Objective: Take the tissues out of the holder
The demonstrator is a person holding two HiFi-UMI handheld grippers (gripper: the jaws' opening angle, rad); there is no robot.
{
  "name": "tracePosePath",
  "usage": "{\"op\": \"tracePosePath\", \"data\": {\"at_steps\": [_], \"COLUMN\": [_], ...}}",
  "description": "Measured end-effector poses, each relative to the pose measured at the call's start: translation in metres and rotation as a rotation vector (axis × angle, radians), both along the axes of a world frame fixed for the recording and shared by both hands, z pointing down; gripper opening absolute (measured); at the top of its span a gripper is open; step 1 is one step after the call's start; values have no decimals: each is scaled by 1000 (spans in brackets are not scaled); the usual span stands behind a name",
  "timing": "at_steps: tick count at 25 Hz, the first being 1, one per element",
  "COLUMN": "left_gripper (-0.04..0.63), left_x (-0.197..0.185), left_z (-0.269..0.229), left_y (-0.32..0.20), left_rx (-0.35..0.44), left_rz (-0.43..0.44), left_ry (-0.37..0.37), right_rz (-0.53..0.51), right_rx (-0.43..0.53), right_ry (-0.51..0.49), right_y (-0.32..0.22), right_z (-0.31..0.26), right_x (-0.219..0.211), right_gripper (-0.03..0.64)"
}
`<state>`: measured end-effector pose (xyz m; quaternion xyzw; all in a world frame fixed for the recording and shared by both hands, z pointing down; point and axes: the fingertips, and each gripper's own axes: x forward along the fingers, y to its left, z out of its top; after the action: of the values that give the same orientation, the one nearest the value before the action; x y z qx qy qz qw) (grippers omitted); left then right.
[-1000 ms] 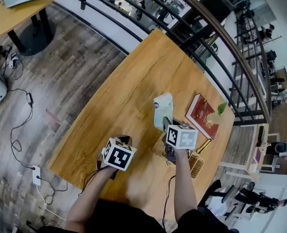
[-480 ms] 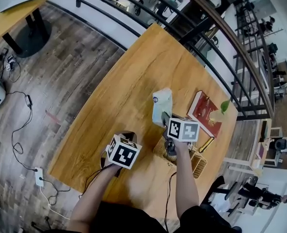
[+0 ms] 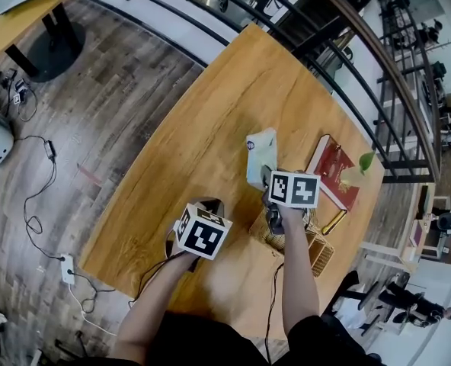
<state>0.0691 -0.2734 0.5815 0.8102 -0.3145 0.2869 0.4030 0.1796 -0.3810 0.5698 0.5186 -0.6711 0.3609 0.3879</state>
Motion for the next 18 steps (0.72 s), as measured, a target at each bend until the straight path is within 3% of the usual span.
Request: {"op": "tracePosePath", "data": {"at_steps": [18], "left_gripper": [0], "left_x": [-8], "left_z": [3], "left_y": [-5], "left_rx": [-16], "left_rz": [-28], "left_ry": [12], "right_rz": [-56], "right_rx": [-72], "right_ry": [23], "right_y": [-7], "right_z": [23], "right_x": [-12], "right_gripper": [14]}}
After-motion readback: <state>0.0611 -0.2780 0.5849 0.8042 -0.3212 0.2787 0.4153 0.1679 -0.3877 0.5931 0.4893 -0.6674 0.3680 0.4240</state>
